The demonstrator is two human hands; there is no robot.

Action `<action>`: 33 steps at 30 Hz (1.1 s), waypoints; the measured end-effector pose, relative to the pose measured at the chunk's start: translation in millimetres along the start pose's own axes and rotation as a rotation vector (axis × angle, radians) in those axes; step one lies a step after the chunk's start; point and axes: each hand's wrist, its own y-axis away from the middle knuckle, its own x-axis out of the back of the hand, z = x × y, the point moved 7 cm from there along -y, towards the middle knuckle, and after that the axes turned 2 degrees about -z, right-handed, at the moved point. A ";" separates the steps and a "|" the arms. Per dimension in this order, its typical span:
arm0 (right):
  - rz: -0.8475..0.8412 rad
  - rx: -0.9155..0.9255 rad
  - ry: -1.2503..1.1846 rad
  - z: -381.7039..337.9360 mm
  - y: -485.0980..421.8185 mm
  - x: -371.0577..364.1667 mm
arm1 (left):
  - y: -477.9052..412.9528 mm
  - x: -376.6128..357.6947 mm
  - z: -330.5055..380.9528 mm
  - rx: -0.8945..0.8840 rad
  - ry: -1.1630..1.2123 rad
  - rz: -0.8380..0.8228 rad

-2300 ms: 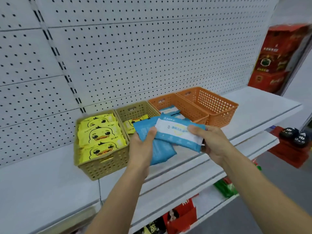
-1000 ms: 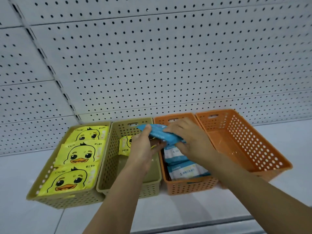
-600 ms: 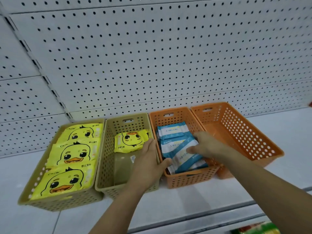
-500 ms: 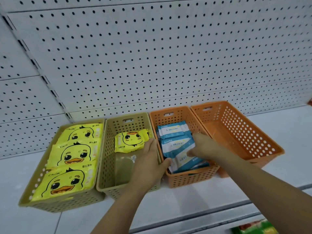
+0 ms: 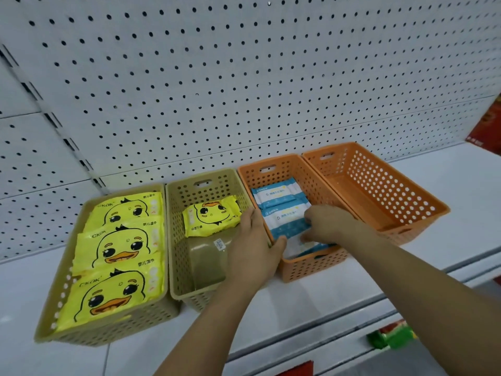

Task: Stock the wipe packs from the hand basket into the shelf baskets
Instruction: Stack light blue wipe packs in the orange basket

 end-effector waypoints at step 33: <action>0.048 0.187 -0.615 -218.6 370.3 -321.0 | 476.9 4.1 -206.4 0.274 0.081 -0.234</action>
